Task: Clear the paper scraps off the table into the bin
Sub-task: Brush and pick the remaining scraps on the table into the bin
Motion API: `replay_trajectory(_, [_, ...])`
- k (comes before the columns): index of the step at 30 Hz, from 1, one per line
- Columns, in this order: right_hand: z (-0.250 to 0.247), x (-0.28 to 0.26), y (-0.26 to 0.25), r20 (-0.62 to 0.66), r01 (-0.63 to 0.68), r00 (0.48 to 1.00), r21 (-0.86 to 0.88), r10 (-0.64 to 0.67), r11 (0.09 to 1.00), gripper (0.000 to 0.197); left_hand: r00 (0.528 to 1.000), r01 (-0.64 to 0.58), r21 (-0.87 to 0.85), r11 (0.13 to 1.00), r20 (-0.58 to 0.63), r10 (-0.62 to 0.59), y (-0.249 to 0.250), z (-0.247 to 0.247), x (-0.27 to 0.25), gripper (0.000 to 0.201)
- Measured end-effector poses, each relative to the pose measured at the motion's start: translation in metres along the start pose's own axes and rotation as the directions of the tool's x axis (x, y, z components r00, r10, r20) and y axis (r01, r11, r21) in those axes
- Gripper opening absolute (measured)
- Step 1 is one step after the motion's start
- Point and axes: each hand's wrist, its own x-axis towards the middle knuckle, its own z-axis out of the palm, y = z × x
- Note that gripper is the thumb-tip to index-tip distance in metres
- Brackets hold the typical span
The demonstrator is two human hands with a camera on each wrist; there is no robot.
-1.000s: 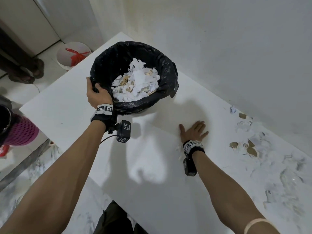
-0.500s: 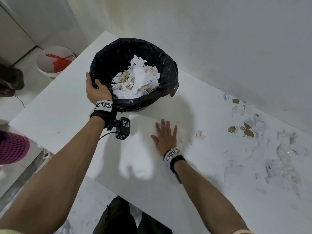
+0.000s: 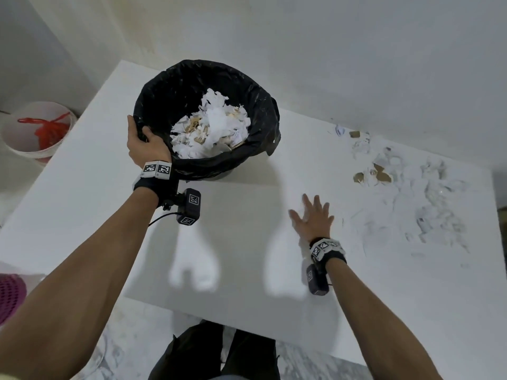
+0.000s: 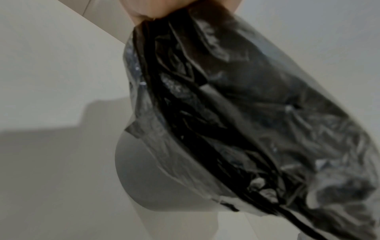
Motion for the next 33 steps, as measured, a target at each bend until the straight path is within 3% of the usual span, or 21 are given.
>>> replay_trajectory(3, [0.021,-0.024,-0.002,-0.081,0.111,0.991,-0.002,-0.111,0.994,0.052,0.999,-0.017,-0.004,1.0,0.029,0.017,0.002,0.005,-0.001,0.042])
replay_trajectory(6, [0.028,-0.045,-0.004,-0.289,0.082,0.956,0.13,-0.041,0.988,0.036,0.998,-0.024,-0.009,1.0,0.051,0.025,0.001,0.01,-0.001,0.042])
replay_trajectory(8, [0.021,-0.046,-0.005,-0.343,0.086,0.939,0.157,-0.028,0.984,0.034,0.997,-0.03,-0.012,0.999,0.065,0.031,0.0,0.011,-0.002,0.042])
replay_trajectory(11, [0.003,-0.031,-0.003,-0.267,0.085,0.963,0.13,-0.047,0.988,0.028,0.995,-0.046,-0.002,0.999,0.084,0.046,0.001,0.013,-0.003,0.043])
replay_trajectory(14, [-0.025,-0.019,-0.008,-0.179,-0.021,0.982,0.202,0.058,0.979,0.025,0.992,-0.035,0.006,0.999,0.119,0.034,0.004,0.009,-0.006,0.043])
replay_trajectory(17, [-0.073,-0.019,-0.029,-0.221,-0.025,0.969,0.351,0.109,0.936,0.017,0.987,-0.047,-0.006,0.999,0.154,0.047,0.006,0.005,-0.013,0.043])
replay_trajectory(25, [-0.199,-0.029,-0.138,-0.474,0.359,0.871,0.429,-0.132,0.829,0.011,0.983,-0.053,-0.018,0.998,0.174,0.055,0.005,-0.001,-0.05,0.043])
replay_trajectory(29, [-0.195,-0.034,-0.172,-0.481,0.438,0.847,0.396,-0.224,0.807,0.011,0.982,-0.022,-0.015,1.0,0.186,0.024,0.004,-0.007,-0.068,0.043])
replay_trajectory(33, [-0.176,-0.038,-0.168,-0.363,0.503,0.847,0.315,-0.388,0.805,0.022,0.987,0.012,-0.013,1.0,0.158,-0.01,0.005,-0.014,-0.083,0.043])
